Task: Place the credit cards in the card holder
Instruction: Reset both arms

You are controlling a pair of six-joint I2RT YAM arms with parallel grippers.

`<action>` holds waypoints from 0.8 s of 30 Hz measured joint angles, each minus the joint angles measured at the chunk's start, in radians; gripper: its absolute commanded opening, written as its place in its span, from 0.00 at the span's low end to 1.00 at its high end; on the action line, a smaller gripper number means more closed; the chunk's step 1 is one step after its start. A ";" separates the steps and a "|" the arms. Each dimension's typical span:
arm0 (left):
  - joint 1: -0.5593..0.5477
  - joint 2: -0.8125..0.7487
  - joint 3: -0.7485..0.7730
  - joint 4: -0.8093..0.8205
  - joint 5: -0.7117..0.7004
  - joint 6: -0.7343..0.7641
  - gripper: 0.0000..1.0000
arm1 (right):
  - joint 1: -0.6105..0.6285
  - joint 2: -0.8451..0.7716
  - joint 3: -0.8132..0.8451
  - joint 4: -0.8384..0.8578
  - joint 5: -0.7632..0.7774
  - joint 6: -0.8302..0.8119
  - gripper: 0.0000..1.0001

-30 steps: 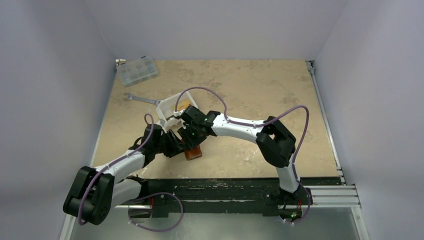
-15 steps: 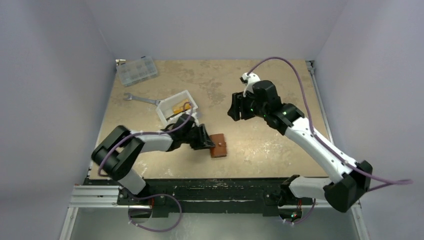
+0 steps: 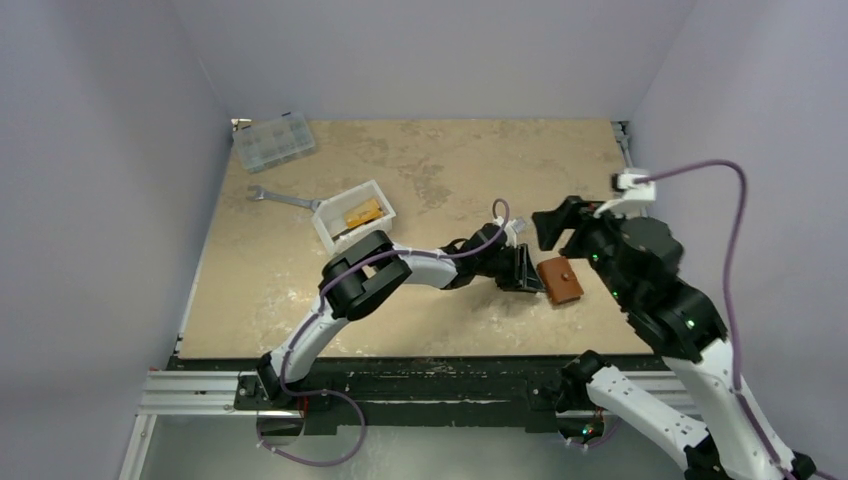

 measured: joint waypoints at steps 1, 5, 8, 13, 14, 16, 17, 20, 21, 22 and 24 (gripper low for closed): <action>-0.007 -0.002 -0.001 -0.005 0.005 0.001 0.38 | 0.000 -0.036 0.016 -0.009 0.035 0.006 0.75; 0.029 -0.085 -0.071 -0.070 0.018 0.044 0.61 | 0.000 -0.092 0.079 -0.016 0.134 0.007 0.81; 0.107 -0.235 -0.164 -0.168 0.011 0.101 0.66 | 0.000 -0.095 0.097 -0.023 0.179 -0.004 0.87; 0.211 -0.626 -0.168 -0.417 -0.088 0.269 0.72 | 0.000 -0.095 0.126 -0.035 0.232 -0.060 0.99; 0.215 -0.708 -0.149 -0.459 -0.113 0.305 0.74 | 0.000 -0.096 0.139 -0.034 0.238 -0.071 0.99; 0.213 -0.875 -0.092 -0.525 -0.161 0.385 0.82 | 0.000 -0.105 0.180 -0.029 0.254 -0.106 0.99; 0.211 -0.949 -0.063 -0.550 -0.188 0.424 0.86 | 0.000 -0.113 0.201 -0.021 0.257 -0.125 0.99; 0.204 -1.155 -0.012 -0.604 -0.281 0.536 0.94 | 0.000 -0.157 0.243 0.026 0.258 -0.176 0.99; 0.204 -1.192 -0.011 -0.613 -0.303 0.558 0.96 | 0.000 -0.174 0.254 0.043 0.260 -0.190 0.99; 0.204 -1.244 -0.010 -0.629 -0.337 0.587 0.96 | 0.000 -0.191 0.268 0.060 0.268 -0.205 0.99; 0.204 -1.319 -0.010 -0.655 -0.393 0.630 0.97 | 0.000 -0.211 0.296 0.084 0.285 -0.226 0.99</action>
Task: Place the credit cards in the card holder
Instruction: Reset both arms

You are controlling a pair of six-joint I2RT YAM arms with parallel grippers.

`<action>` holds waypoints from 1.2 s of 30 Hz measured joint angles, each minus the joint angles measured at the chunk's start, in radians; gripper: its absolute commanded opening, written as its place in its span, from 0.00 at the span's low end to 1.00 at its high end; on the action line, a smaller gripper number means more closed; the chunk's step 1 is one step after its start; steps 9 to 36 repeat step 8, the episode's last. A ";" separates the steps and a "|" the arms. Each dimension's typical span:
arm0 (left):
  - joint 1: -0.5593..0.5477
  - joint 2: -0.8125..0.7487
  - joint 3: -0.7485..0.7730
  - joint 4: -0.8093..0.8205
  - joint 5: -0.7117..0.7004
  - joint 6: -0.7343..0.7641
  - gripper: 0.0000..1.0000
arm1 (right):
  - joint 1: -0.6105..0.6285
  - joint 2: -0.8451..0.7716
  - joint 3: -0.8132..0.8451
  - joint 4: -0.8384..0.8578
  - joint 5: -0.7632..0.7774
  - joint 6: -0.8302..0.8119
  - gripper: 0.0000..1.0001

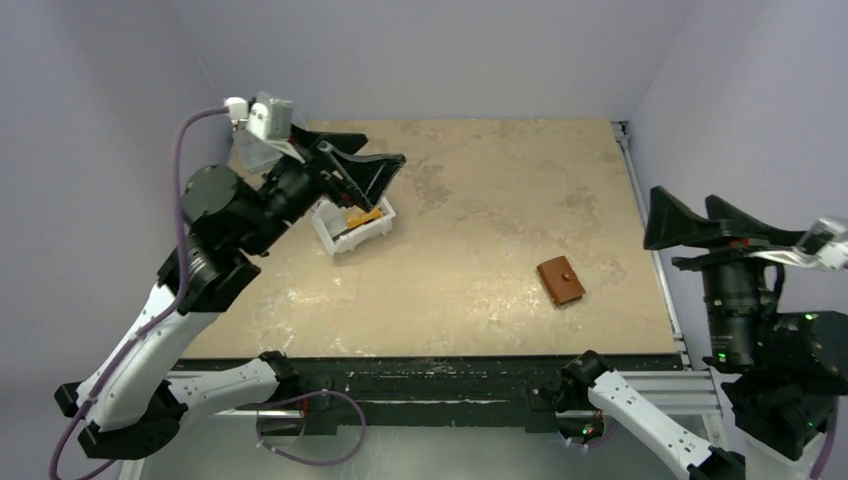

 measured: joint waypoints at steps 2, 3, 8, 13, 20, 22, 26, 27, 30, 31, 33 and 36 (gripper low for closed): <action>0.000 -0.047 0.000 -0.022 -0.052 0.033 0.97 | 0.000 -0.011 0.023 0.026 0.025 -0.018 0.99; 0.000 -0.059 0.001 -0.033 -0.074 0.050 0.97 | 0.000 -0.014 0.029 0.035 0.037 -0.024 0.99; 0.000 -0.057 0.002 -0.099 -0.154 0.098 0.97 | 0.000 -0.021 0.025 0.049 0.050 -0.052 0.99; 0.000 -0.057 0.002 -0.099 -0.154 0.098 0.97 | 0.000 -0.021 0.025 0.049 0.050 -0.052 0.99; 0.000 -0.057 0.002 -0.099 -0.154 0.098 0.97 | 0.000 -0.021 0.025 0.049 0.050 -0.052 0.99; 0.000 -0.057 0.002 -0.099 -0.154 0.098 0.97 | 0.000 -0.021 0.025 0.049 0.050 -0.052 0.99; 0.000 -0.057 0.002 -0.099 -0.154 0.098 0.97 | 0.000 -0.021 0.025 0.049 0.050 -0.052 0.99; 0.000 -0.057 0.002 -0.099 -0.154 0.098 0.97 | 0.000 -0.021 0.025 0.049 0.050 -0.052 0.99; 0.000 -0.057 0.002 -0.099 -0.154 0.098 0.97 | 0.000 -0.021 0.025 0.049 0.050 -0.052 0.99; 0.000 -0.057 0.002 -0.099 -0.154 0.098 0.97 | 0.000 -0.021 0.025 0.049 0.050 -0.052 0.99; 0.000 -0.057 0.002 -0.099 -0.154 0.098 0.97 | 0.000 -0.021 0.025 0.049 0.050 -0.052 0.99; 0.000 -0.057 0.002 -0.099 -0.154 0.098 0.97 | 0.000 -0.021 0.025 0.049 0.050 -0.052 0.99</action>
